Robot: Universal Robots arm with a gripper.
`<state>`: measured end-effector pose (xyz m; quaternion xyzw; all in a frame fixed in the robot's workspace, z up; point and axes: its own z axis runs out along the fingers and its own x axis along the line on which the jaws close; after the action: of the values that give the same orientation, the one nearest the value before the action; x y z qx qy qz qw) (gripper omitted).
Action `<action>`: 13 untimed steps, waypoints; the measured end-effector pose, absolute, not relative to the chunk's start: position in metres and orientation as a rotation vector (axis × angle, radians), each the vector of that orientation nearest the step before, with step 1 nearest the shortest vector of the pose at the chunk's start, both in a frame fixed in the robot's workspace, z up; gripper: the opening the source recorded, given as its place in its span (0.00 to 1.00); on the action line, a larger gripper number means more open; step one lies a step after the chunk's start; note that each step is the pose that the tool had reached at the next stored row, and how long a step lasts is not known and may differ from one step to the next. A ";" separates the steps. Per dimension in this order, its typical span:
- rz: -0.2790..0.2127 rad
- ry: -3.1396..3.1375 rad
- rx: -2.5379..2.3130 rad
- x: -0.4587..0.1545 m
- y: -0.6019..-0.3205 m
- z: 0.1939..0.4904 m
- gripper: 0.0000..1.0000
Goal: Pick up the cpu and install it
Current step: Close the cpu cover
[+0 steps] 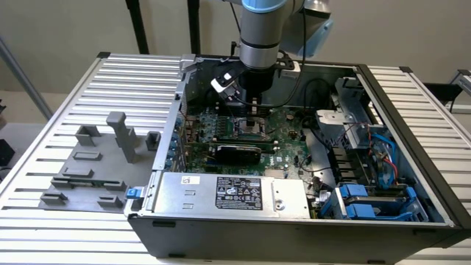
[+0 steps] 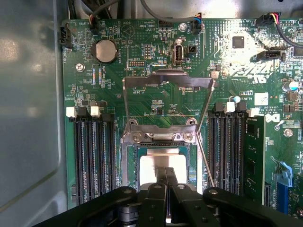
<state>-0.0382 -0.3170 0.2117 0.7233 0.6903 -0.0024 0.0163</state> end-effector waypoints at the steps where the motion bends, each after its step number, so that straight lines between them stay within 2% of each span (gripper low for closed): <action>1: -0.008 2.147 2.249 -0.038 -0.317 0.212 0.11; 6: -0.010 2.148 2.251 -0.033 -0.318 0.215 0.11; 13: -0.027 2.156 2.258 -0.011 -0.318 0.236 0.11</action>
<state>-0.0106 -0.3180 0.2365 0.7233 0.6905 -0.0087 0.0096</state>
